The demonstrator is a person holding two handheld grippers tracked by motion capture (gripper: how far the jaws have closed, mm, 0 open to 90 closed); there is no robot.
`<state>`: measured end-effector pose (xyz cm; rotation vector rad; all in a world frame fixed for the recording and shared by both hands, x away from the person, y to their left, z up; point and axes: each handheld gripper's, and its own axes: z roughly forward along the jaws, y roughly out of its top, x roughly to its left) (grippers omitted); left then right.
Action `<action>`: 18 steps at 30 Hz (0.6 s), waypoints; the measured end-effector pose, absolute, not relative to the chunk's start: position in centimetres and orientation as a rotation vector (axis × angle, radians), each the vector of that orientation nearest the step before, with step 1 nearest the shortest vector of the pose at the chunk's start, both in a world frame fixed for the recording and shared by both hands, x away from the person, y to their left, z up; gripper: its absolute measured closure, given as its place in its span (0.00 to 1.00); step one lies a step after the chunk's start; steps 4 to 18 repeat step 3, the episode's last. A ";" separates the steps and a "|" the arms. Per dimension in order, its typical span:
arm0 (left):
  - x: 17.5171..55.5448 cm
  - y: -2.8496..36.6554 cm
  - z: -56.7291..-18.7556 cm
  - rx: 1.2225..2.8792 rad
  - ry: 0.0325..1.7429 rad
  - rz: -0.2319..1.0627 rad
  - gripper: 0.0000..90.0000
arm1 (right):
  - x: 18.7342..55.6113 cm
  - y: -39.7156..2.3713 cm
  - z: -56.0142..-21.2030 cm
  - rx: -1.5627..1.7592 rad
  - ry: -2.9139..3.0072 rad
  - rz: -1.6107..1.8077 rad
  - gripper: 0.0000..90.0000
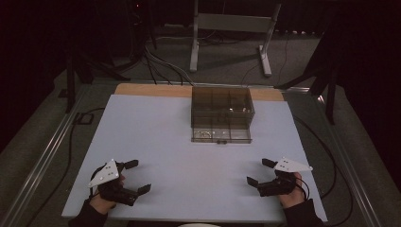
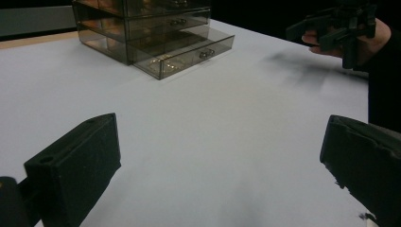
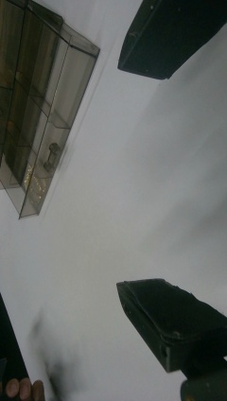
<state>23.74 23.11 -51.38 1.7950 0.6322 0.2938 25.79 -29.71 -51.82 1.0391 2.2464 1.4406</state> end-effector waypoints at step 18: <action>23.7 23.1 -51.4 1.798 0.631 0.296 0.00 | 25.9 -29.9 -51.9 1.057 2.243 1.452 0.00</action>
